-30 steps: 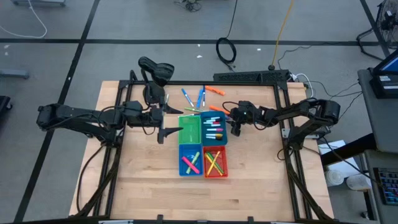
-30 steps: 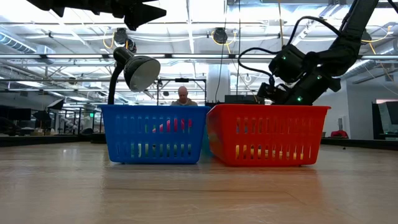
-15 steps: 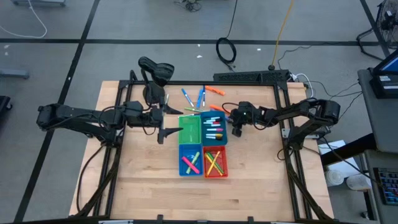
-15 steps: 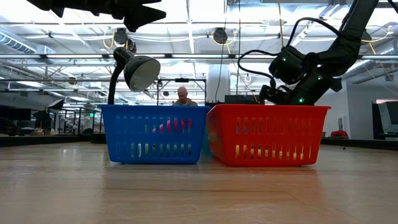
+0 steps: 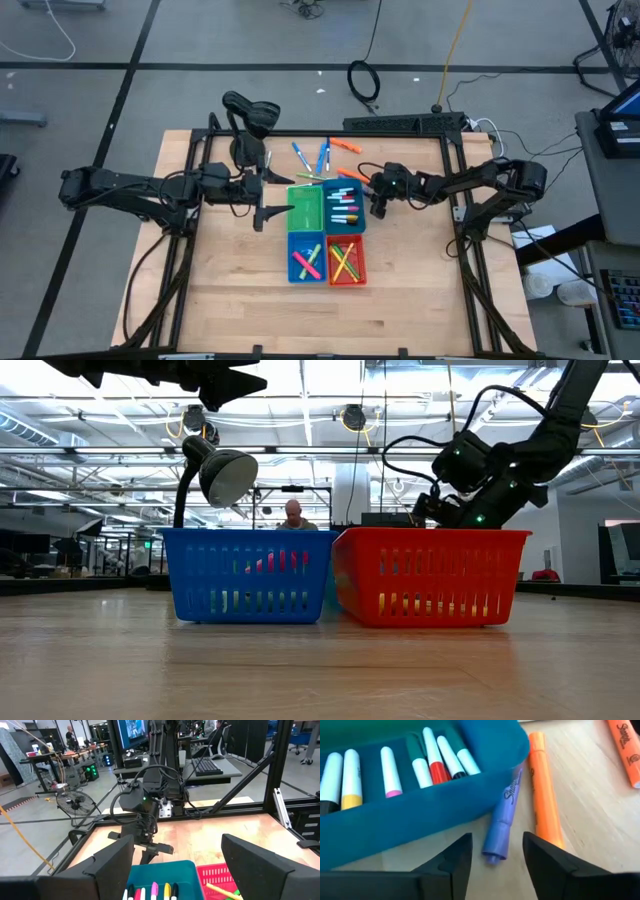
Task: Pick & Place Markers
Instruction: Put the purple highlighter pen into the blue bin
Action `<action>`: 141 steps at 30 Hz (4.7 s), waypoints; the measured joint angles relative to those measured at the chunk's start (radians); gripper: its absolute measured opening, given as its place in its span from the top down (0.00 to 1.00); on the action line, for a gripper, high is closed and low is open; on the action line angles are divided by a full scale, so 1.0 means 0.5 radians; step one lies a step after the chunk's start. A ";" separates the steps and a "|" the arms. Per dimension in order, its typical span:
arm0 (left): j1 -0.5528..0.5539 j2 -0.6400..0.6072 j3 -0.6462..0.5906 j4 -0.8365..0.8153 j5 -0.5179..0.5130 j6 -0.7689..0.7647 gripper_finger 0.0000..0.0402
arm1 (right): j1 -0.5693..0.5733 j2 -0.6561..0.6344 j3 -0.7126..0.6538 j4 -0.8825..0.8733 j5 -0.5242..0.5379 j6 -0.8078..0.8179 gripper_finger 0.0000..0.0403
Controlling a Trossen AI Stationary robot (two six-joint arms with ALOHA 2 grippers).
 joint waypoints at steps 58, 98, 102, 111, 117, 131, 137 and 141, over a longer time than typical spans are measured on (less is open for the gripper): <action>0.000 0.429 0.002 0.588 -0.006 0.086 0.25 | 0.545 -0.548 0.071 0.665 -0.130 -0.021 0.87; -0.092 1.390 0.502 1.307 0.188 0.038 0.54 | 0.790 -0.458 0.072 1.090 -0.118 -0.151 0.87; -0.090 1.390 0.502 1.306 0.171 0.059 0.79 | 0.791 -0.458 0.072 1.082 -0.124 -0.150 0.86; -0.131 1.193 0.502 0.927 0.030 0.074 0.85 | 0.789 -0.460 0.074 1.005 -0.111 -0.156 0.67; -0.318 0.803 0.502 0.230 -0.185 -0.065 0.85 | 0.785 -0.537 0.074 0.869 0.106 -0.199 0.63; -0.732 0.733 -0.015 0.007 -0.337 -1.330 0.85 | 0.786 -0.671 0.074 0.757 0.194 -0.209 0.65; -0.733 0.731 -0.097 0.088 -0.327 -1.384 0.80 | 0.786 -0.674 0.074 0.768 0.194 -0.210 0.66; -0.735 0.731 -0.110 0.079 -0.264 -1.393 0.69 | 0.786 -0.674 0.074 0.761 0.194 -0.210 0.66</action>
